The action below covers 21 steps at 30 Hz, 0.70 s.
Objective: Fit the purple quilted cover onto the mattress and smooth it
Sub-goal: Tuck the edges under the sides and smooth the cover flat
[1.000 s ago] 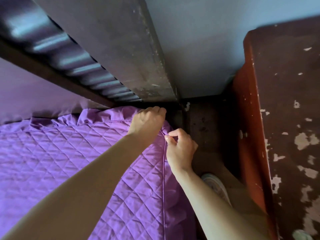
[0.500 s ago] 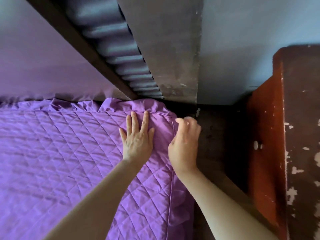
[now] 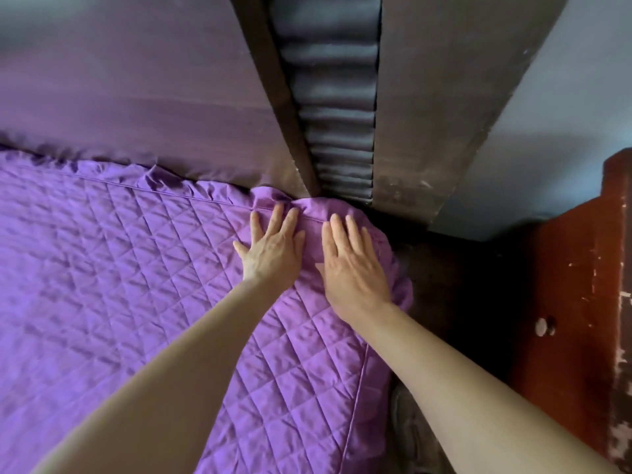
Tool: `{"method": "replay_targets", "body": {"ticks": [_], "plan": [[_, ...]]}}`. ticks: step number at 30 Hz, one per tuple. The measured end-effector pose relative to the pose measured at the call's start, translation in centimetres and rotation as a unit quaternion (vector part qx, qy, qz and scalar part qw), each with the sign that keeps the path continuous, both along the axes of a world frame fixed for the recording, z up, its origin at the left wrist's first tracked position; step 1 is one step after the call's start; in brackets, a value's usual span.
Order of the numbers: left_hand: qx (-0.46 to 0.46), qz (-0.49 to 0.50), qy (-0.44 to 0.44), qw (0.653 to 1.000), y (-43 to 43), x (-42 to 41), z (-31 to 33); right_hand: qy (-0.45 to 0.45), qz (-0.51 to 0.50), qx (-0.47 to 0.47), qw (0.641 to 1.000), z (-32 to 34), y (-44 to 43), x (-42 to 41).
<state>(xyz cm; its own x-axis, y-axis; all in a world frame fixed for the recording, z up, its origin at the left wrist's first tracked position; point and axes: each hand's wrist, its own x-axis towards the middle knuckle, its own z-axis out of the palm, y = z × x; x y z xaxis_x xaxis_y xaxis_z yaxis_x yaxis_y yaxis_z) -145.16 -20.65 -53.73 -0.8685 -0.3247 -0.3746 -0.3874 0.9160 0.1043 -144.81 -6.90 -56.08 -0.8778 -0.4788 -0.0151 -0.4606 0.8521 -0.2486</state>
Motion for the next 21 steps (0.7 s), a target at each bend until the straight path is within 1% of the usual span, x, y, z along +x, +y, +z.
{"method": "replay_targets", "body": {"ticks": [2,4,7,9,11,13,16,17,19,20,21], "plan": [[-0.02,-0.032,-0.018,0.999,0.4,-1.1,0.1,-0.024,-0.005,0.039,0.999,-0.9,0.2,-0.6],[-0.021,-0.04,-0.031,0.999,0.6,-1.4,0.4,-0.029,-0.019,0.061,0.998,-1.2,0.4,-0.7],[0.014,-0.029,0.009,0.999,0.6,0.3,1.0,-0.006,-0.026,0.051,0.998,-0.4,0.0,0.0],[0.013,-0.017,0.043,0.999,0.9,3.2,1.1,-0.001,0.02,0.059,0.998,-0.2,0.6,1.4],[0.015,0.013,0.049,0.999,1.5,6.6,1.0,0.005,0.068,0.075,0.995,-0.4,2.2,2.5],[0.02,0.031,0.039,0.999,1.9,10.3,0.9,0.007,0.074,0.094,0.993,-0.4,3.5,2.5],[0.0,0.029,0.039,0.999,2.7,15.9,0.4,0.002,0.062,0.108,0.992,0.7,3.1,3.1],[-0.002,0.033,0.032,0.999,3.0,17.8,0.2,-0.007,0.08,0.118,0.99,1.1,2.9,4.4],[0.01,0.031,-0.023,0.999,3.5,20.4,-0.2,-0.028,0.135,0.147,0.98,1.1,3.1,7.3],[0.025,0.021,-0.052,0.998,3.7,21.3,-0.2,-0.04,0.146,0.168,0.974,1.4,3.4,8.7],[0.045,0.011,-0.062,0.997,3.7,21.6,0.2,-0.054,0.14,0.184,0.971,1.6,3.7,9.3]]}}
